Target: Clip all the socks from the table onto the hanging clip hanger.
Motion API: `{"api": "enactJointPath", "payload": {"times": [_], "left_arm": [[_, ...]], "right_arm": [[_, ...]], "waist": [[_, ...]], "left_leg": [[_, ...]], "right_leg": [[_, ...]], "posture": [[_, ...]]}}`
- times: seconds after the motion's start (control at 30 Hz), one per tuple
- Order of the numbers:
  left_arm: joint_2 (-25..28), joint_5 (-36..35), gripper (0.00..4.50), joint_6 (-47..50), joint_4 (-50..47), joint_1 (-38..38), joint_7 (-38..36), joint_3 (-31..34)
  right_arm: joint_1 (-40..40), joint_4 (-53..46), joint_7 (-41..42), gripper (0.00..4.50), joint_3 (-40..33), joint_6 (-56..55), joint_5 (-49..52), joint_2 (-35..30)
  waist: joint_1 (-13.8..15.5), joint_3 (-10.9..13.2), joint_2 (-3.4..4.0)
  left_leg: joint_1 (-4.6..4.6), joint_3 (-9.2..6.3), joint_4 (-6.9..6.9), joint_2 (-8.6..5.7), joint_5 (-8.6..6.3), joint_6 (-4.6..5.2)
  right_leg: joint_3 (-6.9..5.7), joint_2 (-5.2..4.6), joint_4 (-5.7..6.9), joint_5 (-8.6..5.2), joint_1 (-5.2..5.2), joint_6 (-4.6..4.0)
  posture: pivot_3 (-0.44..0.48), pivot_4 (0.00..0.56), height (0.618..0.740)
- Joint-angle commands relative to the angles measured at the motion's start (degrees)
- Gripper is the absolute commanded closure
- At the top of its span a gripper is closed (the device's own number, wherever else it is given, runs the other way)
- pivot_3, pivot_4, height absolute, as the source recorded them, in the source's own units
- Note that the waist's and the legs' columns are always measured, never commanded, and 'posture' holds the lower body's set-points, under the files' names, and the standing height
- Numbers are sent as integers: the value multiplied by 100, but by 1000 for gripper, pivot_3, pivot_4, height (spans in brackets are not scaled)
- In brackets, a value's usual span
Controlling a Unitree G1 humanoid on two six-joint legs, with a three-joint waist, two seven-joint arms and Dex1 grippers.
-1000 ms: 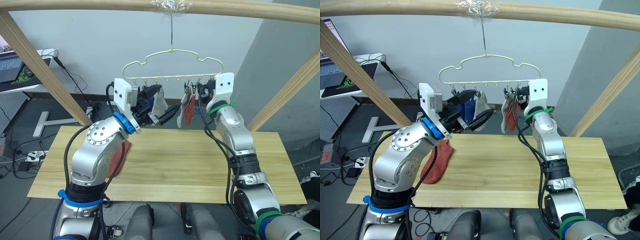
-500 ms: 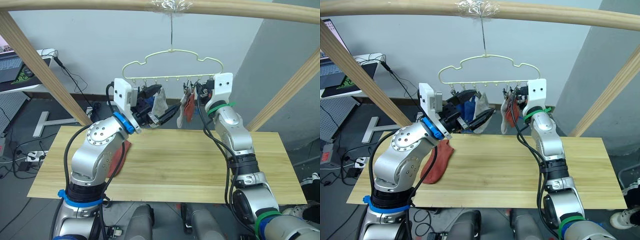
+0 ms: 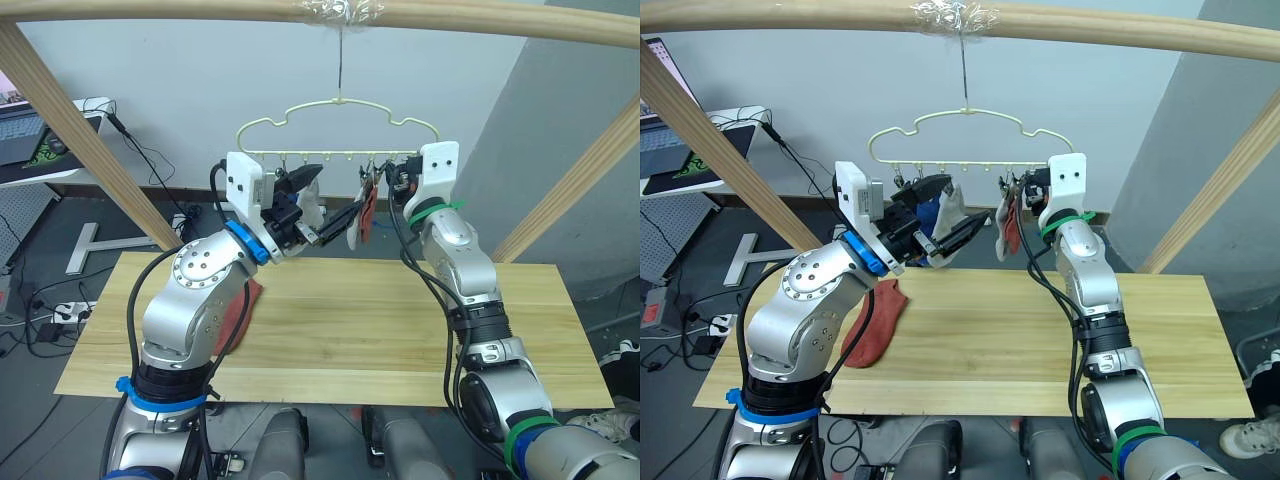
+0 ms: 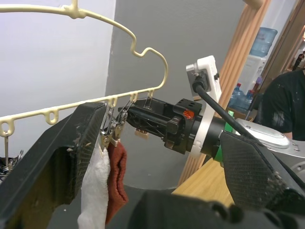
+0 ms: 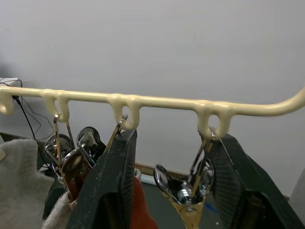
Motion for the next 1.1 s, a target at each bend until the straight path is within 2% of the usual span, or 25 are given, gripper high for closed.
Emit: {"api": "enactJointPath", "payload": {"times": [0.03, 0.13, 0.23, 0.33, 0.47, 0.57, 0.7, 0.83, 0.97, 1.1], "left_arm": [[16, -79, 112, -10, -320, -74, 17, 37], [12, -83, 112, -9, -313, -75, 22, 35], [10, -82, 112, -9, -313, -67, 23, 26], [-12, -87, 112, -7, -301, -29, 18, -3], [-3, -136, 112, 61, -341, 111, -23, -54], [53, -123, 112, 117, -354, 530, -96, -127], [287, 665, 112, -565, 680, 1800, 135, 34], [366, 1125, 112, -1287, 1544, 2294, 361, 210], [275, 1279, 112, -1621, 2180, 2408, 603, 458], [308, 1533, 56, -2091, 2981, 2176, 897, 689]], "right_arm": [[-163, -95, 18, 2359, -51, -171, 24, -5], [-163, -94, 19, 2916, -58, -184, 27, -18], [-164, -113, 21, 3907, -63, -179, 27, -28], [-121, -171, 75, 4455, -69, -156, 31, -83], [7, -336, 186, 4455, -69, -59, 42, -206], [80, -475, 254, 4455, -128, 143, 143, -274], [54, -874, 596, 4455, -331, 1224, 777, -297], [-11, -1251, 558, 4455, -603, 2194, 1295, -288], [-17, -1536, 537, 4455, -680, 2754, 1500, -418], [19, -1724, 576, 4455, -679, 3022, 1553, -603]], "waist": [[0, 0, 0], [0, 0, 0], [-2, 0, 0], [-1, 0, 0], [-1, 0, 0], [-8, 0, 0], [-27, 3, 4], [20, 8, 4], [38, 9, 4], [27, 9, 3]], "left_leg": [[0, 0, 0, 0, 0, 0], [0, 1, -1, 0, 0, 0], [0, 1, -1, 0, 0, 0], [0, 0, -1, 1, 0, 0], [0, 1, -1, 0, 0, 0], [0, 2, -2, 1, 0, 0], [11, -4, -8, 7, -1, 1], [4, -12, -4, 10, 0, 2], [1, -12, 1, 3, 2, 6], [-1, -9, 0, -2, 2, 7]], "right_leg": [[0, 0, 0, 0, 0, 0], [1, 0, -1, 0, 0, 0], [1, 0, 0, 0, -1, 0], [0, 0, 0, -1, -1, 1], [1, 0, -1, -1, 0, 2], [3, 0, -2, -1, 0, 2], [10, 0, 1, -1, 0, 0], [-10, 2, 2, -13, -2, 12], [-6, -11, -1, -14, 1, 13], [1, -16, -10, -14, 2, 14]], "posture": [[50, 239, 740], [50, 241, 740], [45, 244, 740], [40, 249, 740], [38, 254, 740], [35, 257, 740], [19, 265, 740], [12, 265, 740], [10, 267, 740], [0, 265, 740]]}}
